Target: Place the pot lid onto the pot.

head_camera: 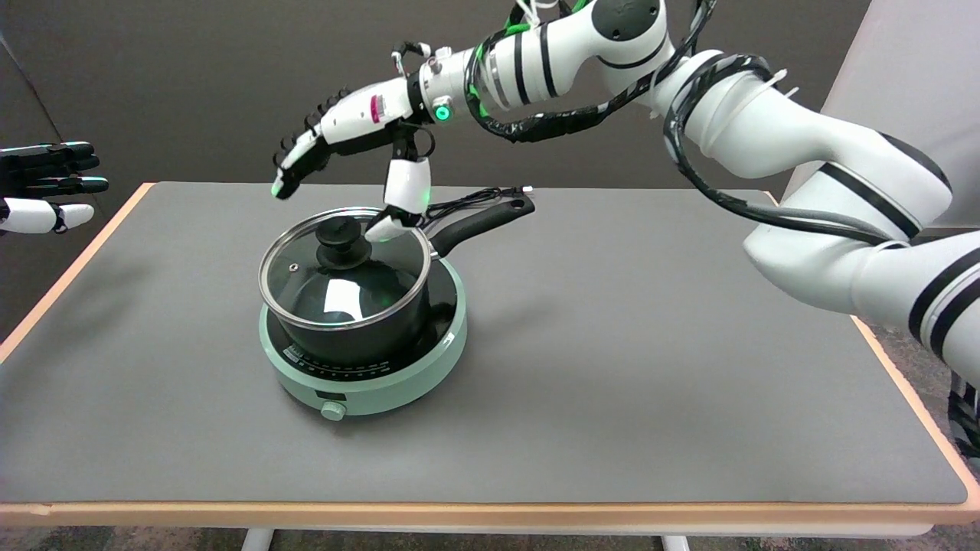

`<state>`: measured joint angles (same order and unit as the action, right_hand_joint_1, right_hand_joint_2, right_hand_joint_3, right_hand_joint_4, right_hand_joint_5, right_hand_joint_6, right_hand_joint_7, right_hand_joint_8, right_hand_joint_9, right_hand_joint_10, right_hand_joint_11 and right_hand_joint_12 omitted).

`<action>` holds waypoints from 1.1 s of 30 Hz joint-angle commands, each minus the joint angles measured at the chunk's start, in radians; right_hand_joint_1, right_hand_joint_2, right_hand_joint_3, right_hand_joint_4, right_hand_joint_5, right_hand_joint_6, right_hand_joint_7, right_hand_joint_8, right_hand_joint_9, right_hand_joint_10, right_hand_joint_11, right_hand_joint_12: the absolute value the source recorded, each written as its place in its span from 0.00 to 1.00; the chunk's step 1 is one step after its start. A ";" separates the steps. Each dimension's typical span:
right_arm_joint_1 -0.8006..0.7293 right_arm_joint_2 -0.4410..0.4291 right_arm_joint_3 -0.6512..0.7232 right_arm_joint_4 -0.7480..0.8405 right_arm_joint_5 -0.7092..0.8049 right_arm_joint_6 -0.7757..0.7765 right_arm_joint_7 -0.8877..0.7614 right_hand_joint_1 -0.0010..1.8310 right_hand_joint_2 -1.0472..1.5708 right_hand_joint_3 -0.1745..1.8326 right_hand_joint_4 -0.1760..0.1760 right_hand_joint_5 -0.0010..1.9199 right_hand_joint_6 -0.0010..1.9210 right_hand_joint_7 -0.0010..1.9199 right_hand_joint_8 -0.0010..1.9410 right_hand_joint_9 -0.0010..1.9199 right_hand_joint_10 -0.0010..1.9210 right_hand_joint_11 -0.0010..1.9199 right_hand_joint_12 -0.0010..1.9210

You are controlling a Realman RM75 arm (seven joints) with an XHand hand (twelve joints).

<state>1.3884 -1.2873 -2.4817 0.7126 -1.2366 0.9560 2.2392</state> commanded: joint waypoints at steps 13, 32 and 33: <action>-0.305 0.227 0.528 0.477 -0.043 -0.031 0.024 0.38 0.55 0.53 0.60 0.15 0.08 0.13 0.08 0.11 0.13 0.09 0.29; -0.945 0.275 1.177 0.897 -0.044 -0.543 0.013 0.33 0.61 0.50 0.81 0.23 0.10 0.28 0.10 0.27 0.15 0.19 0.38; -0.977 0.268 1.192 0.910 -0.042 -0.610 0.013 0.32 0.62 0.50 0.80 0.23 0.10 0.28 0.10 0.27 0.15 0.19 0.38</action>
<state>0.9179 -1.0699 -1.7746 1.2765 -1.2821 0.7981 2.2584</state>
